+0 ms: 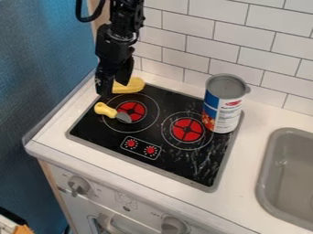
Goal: Moved the can container to the top of the left side burner and beside the knife
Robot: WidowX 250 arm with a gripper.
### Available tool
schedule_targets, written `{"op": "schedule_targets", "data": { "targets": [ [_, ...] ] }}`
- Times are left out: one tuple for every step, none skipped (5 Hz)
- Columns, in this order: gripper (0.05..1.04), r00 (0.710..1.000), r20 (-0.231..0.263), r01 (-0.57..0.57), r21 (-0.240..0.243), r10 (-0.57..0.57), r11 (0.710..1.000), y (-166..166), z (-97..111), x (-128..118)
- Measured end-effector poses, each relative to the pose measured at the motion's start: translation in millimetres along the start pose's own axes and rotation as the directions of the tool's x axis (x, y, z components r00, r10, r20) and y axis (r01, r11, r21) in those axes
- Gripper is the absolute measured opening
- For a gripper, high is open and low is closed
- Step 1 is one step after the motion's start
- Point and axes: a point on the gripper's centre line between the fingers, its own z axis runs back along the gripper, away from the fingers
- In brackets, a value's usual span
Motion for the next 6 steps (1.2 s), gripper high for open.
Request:
{"op": "schedule_targets", "data": {
  "targets": [
    [1.000, 1.000, -0.016, 0.012, 0.042, -0.011, 0.999, 5, -17, -7],
    [1.000, 0.999, -0.028, 0.019, 0.028, -0.018, 0.999, 14, -21, -13],
    [1.000, 0.999, 0.008, 0.050, -0.016, -0.050, 0.999, 12, -1, -24],
    [1.000, 0.992, 0.070, 0.113, -0.066, -0.109, 0.991, 9, 25, -52],
    [1.000, 0.978, 0.073, 0.202, -0.138, -0.193, 0.970, 1, 45, -85],
    [1.000, 0.942, 0.139, 0.328, -0.194, -0.306, 0.924, 1, 77, -129]
  ]
}}
